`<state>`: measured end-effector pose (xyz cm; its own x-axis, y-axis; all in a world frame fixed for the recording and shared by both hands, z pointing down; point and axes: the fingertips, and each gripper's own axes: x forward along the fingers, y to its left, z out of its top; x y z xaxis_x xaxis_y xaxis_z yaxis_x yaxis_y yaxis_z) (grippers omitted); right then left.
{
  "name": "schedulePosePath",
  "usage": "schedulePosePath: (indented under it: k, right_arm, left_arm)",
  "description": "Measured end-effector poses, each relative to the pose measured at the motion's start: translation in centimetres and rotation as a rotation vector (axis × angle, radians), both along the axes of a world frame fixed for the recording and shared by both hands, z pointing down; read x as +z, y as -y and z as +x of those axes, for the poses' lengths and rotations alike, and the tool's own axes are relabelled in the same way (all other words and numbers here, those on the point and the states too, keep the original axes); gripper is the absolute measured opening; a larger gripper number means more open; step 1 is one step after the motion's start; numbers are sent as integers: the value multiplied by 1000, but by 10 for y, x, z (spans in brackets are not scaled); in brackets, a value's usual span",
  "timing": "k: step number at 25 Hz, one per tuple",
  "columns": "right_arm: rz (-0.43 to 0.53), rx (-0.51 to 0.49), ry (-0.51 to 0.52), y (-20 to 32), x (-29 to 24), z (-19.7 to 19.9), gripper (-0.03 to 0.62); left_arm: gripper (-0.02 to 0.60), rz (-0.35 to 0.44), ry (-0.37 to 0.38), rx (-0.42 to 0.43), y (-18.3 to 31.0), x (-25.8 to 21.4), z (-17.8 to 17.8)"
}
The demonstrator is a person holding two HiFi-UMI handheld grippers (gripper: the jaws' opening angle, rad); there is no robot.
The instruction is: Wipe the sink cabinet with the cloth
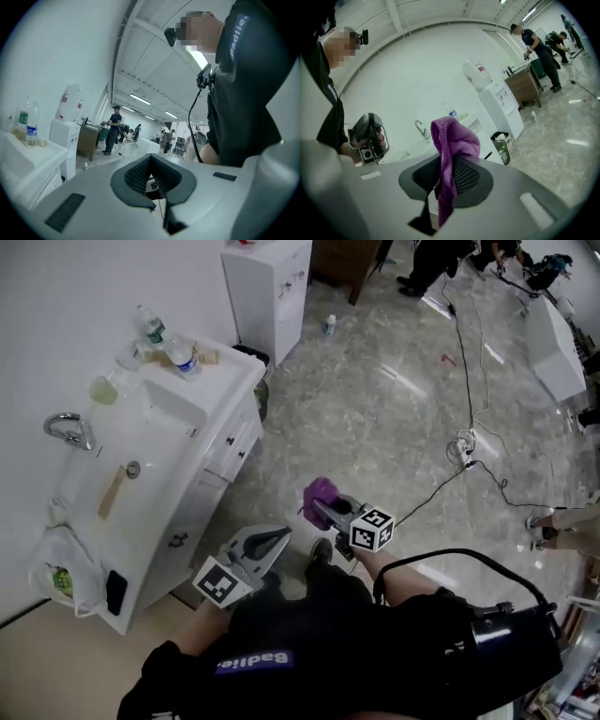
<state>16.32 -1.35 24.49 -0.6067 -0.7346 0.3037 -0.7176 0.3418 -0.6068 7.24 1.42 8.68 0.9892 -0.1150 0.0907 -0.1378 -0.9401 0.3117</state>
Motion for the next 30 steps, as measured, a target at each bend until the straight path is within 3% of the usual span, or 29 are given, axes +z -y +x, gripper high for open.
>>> schedulePosePath:
  k: [5, 13, 30]
  right_arm:
    - [83, -91, -38, -17, -92, -21, 57]
    - [270, -125, -33, -36, -215, -50, 57]
    - [461, -203, -90, -69, -282, -89, 57]
  left_arm:
    - [0, 25, 6, 12, -18, -65, -1]
    - [0, 78, 39, -16, -33, -124, -20]
    - [0, 75, -16, -89, -45, -150, -39]
